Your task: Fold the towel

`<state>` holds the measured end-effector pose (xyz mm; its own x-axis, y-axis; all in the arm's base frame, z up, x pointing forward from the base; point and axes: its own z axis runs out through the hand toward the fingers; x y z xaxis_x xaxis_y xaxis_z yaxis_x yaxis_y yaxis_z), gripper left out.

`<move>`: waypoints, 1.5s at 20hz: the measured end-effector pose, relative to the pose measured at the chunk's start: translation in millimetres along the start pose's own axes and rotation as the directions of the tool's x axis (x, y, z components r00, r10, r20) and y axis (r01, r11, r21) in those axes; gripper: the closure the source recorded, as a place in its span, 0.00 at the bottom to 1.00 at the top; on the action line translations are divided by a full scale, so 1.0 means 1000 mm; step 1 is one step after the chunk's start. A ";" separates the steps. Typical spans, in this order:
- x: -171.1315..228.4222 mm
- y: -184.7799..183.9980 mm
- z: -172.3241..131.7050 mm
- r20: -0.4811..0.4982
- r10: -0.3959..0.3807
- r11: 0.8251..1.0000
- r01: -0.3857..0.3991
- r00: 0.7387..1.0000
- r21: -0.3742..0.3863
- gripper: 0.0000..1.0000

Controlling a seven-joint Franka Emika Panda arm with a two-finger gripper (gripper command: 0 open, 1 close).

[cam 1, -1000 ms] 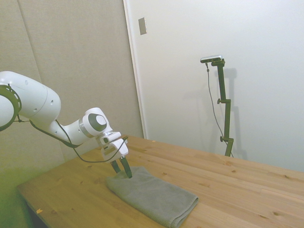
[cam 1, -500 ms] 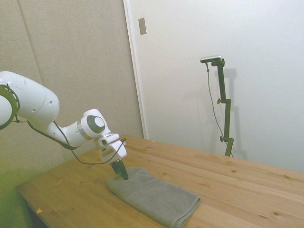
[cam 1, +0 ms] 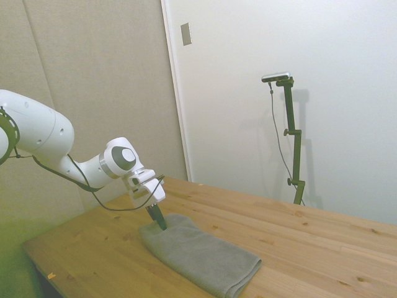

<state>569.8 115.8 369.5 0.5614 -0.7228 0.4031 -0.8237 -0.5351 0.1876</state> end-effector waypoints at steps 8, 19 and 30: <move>0.037 0.022 -0.049 0.105 0.017 0.984 -0.036 0.994 0.177 1.00; 0.094 0.092 -0.073 0.195 0.067 0.944 -0.126 0.978 0.305 1.00; 0.161 0.166 -0.031 0.305 0.096 0.900 -0.213 0.948 0.381 1.00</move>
<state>521.3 -75.5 493.4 0.4774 -0.8695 0.1268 -0.8305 -0.4936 -0.2581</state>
